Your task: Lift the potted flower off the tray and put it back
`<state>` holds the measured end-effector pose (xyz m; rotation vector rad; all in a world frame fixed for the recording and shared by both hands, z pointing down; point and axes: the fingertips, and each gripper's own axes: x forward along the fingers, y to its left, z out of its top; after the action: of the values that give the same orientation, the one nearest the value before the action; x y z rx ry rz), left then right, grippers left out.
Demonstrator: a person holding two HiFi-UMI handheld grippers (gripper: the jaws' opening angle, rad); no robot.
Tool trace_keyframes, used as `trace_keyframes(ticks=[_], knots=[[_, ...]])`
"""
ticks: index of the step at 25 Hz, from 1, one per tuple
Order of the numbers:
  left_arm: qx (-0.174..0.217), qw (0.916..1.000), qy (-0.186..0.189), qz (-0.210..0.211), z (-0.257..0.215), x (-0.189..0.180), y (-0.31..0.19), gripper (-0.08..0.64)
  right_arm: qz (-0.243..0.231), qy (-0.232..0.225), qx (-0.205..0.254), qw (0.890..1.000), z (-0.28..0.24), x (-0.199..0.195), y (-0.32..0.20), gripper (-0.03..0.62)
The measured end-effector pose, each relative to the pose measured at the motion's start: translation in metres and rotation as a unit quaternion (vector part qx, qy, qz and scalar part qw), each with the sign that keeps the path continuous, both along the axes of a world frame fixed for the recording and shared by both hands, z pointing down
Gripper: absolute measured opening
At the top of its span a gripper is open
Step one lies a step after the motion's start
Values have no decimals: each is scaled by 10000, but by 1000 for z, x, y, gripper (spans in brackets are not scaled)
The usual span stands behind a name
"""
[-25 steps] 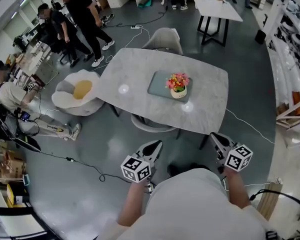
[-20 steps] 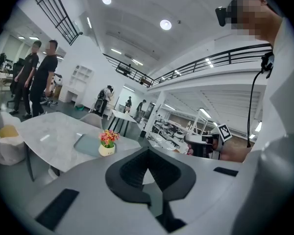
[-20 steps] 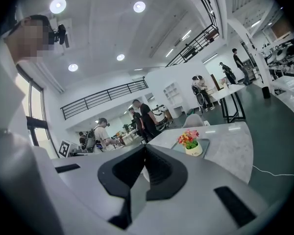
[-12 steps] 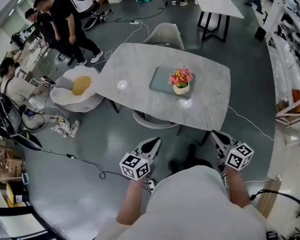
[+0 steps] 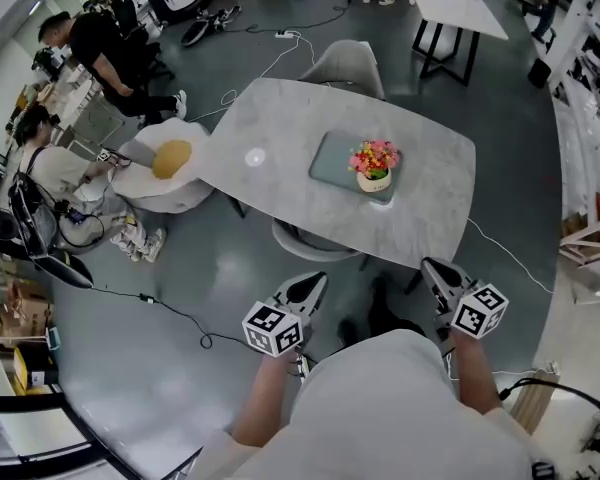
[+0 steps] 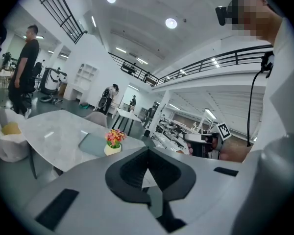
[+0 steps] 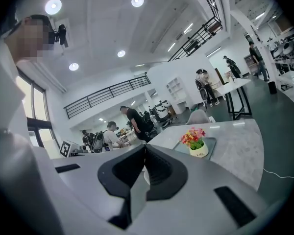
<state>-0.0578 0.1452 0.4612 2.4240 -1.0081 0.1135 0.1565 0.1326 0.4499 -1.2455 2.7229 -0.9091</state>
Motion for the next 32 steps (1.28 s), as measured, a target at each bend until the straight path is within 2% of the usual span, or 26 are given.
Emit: trace_keyframes(ticks=[17, 24, 32], knots=[[-110, 9980, -7, -627, 1, 29, -93, 9, -646, 92, -142, 9978, 21, 26, -131, 18], [-302, 9959, -78, -848, 10, 55, -125, 9, -997, 434, -259, 9937, 45, 50, -173, 18], [-561, 9933, -162, -1000, 31, 63, -144, 9, -1274, 669, -415, 9887, 74, 52, -202, 20]])
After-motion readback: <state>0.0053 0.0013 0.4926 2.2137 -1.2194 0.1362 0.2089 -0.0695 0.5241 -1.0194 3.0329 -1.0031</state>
